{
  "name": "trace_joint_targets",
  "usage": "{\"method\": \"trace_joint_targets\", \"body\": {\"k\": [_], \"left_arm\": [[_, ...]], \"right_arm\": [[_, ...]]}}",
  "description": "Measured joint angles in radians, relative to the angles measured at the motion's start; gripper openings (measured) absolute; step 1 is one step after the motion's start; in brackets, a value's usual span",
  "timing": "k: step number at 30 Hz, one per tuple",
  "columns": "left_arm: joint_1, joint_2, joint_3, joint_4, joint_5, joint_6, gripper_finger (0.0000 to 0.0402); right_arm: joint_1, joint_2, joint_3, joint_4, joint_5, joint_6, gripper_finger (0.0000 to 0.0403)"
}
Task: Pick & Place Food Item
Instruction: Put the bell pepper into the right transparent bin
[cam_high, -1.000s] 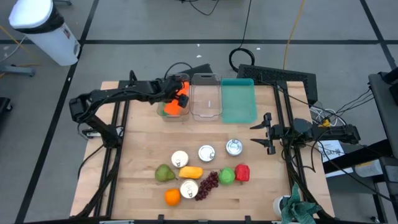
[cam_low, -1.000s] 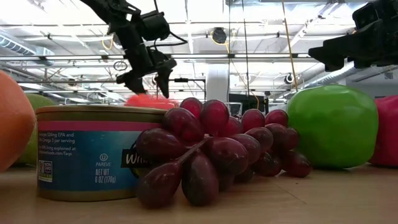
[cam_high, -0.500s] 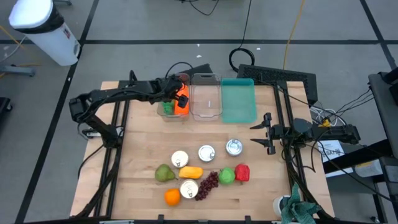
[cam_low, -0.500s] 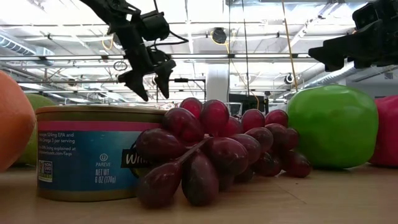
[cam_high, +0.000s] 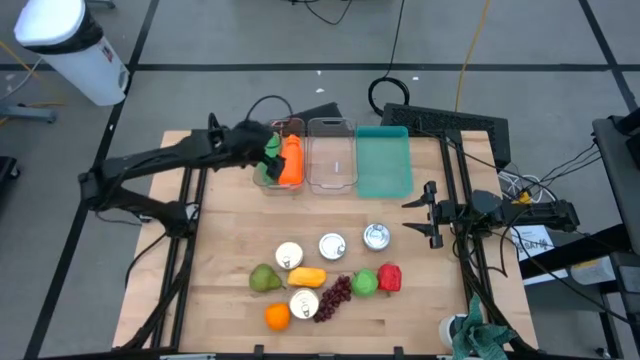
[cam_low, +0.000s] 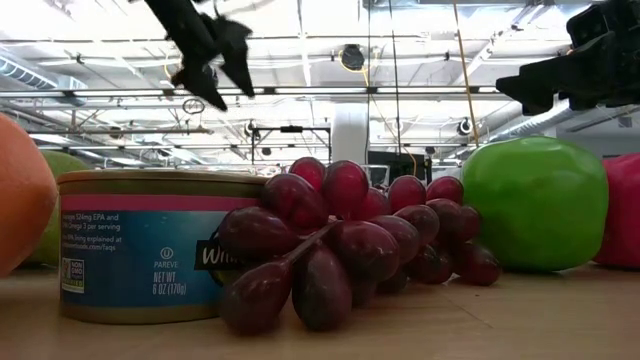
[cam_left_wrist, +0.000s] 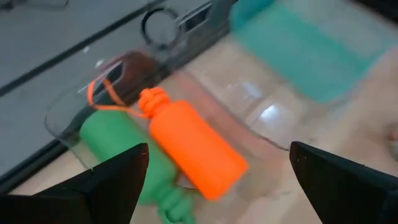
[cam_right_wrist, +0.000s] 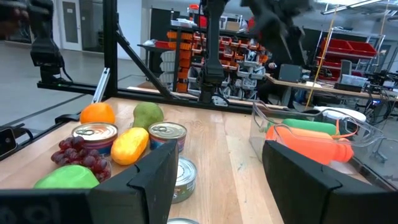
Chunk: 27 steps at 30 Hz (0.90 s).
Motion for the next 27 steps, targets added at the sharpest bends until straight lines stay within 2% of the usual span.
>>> {"method": "trace_joint_targets", "body": {"k": [4,8,13,17,23,27], "left_arm": [[-0.072,-0.114,-0.052,0.019,-0.050,-0.002,0.0399],[-0.127,-0.227,-0.197,0.121,-0.066,0.002,0.0399],[-0.206,-0.362,-0.410,0.321,0.000,0.042,0.0399],[-0.263,-0.463,-0.531,0.462,0.049,0.090,0.0399],[-0.334,-0.615,-0.657,0.543,0.101,0.161,0.0399],[-0.360,-0.735,-0.694,0.532,0.126,0.203,0.0399]], "right_arm": [[0.000,0.000,0.000,0.000,0.000,0.000,0.0219],[0.000,0.000,0.000,0.001,0.000,0.000,0.0219],[0.000,0.000,0.000,0.000,0.000,0.000,0.0219],[0.000,0.000,0.000,0.000,0.000,0.000,0.0219],[0.000,0.000,0.000,0.001,0.000,0.000,0.0219],[0.000,0.000,0.000,0.000,0.000,0.000,0.0219]]}}
